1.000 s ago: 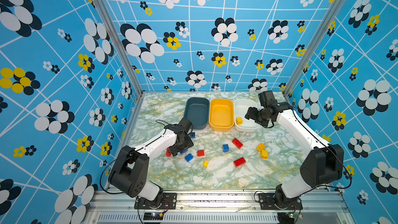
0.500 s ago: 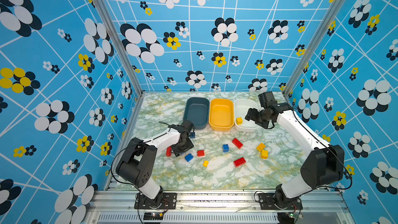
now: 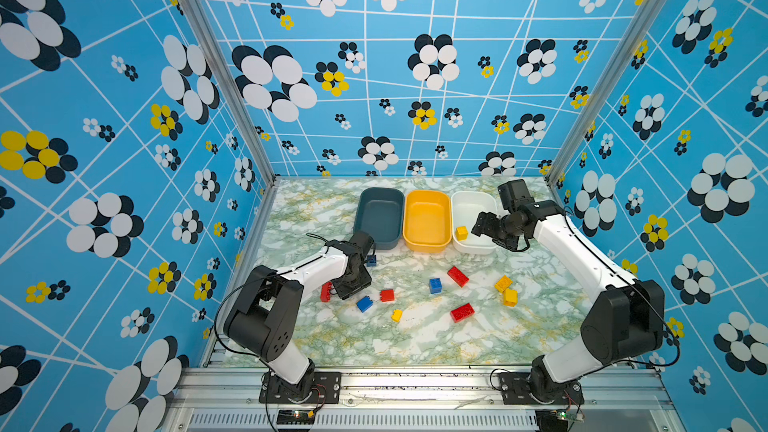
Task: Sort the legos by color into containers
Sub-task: 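Carry the blue brick with the left gripper and drop it into the teal bin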
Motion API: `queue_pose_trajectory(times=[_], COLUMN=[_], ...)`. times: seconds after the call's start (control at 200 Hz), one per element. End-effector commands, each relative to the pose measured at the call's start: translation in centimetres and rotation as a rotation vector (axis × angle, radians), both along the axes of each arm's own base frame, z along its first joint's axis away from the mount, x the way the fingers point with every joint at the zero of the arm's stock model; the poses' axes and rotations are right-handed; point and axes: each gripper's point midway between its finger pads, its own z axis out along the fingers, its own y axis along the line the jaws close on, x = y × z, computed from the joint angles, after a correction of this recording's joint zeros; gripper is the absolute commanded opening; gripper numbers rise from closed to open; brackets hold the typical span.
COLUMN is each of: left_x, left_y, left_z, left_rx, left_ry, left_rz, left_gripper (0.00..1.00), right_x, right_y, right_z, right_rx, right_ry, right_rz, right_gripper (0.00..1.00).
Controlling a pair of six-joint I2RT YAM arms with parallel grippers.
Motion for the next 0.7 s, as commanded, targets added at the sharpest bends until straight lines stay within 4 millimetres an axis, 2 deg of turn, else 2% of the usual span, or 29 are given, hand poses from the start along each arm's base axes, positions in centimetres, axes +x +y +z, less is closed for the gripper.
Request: queue_pose_trajectory(times=[0.0, 0.21, 0.485, 0.695], left_x=[0.8, 3.3, 8.7, 13.5], left_y=[0.3, -0.7, -3.7, -6.4], left_z=[2.2, 6.4, 12.6, 14.5], left_rx=[0.035, 0.067, 0.079, 0.054], left_ry=[-0.057, -0.201, -0.400, -0.469], left_rz=[-0.044, -0.120, -0.276, -0.383], left_gripper=[0.28, 0.27, 0.27, 0.27], right_x=[-0.8, -2.0, -3.8, -4.6], right_y=[0.3, 0.5, 0.7, 0.8], right_z=[0.8, 0.7, 0.5, 0.1], right_rx=[0.031, 0.070, 0.120, 0.135], right_ry=[-0.024, -0.029, -0.035, -0.030], right_rz=[0.007, 0.005, -0.007, -0.008], right_gripper=[0.88, 0.94, 0.96, 0.96])
